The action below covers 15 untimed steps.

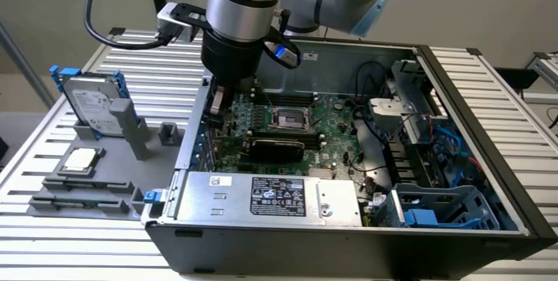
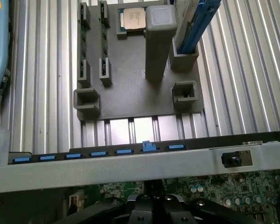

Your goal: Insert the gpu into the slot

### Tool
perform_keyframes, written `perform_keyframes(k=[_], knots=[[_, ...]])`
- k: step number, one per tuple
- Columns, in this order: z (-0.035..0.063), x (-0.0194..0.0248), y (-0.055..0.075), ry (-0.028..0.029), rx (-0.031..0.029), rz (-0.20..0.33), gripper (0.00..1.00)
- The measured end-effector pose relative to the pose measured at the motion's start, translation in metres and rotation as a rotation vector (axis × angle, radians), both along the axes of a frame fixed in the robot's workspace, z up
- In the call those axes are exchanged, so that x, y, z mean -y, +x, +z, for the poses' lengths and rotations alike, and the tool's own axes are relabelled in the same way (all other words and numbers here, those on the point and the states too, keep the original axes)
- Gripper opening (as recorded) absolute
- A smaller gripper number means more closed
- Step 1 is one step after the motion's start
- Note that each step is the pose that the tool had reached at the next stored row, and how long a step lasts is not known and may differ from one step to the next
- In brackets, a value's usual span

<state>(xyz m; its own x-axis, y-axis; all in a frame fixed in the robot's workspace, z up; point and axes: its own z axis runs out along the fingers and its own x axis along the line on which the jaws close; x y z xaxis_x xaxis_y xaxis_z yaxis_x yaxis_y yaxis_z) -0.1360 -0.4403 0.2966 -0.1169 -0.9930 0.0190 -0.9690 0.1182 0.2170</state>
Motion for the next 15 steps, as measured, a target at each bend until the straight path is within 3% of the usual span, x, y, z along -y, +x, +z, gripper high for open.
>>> perform_keyframes(k=[6, 8, 10, 15], knots=[[0.0075, -0.0001, 0.014, 0.0003, 0.0013, 0.0, 0.11], [0.0078, 0.0, 0.019, 0.0016, 0.0116, 0.0, 0.11], [0.0078, 0.0, 0.023, 0.0037, 0.0345, 0.0, 0.11], [0.0078, 0.0, 0.03, 0.0072, 0.1098, 0.0, 0.11]])
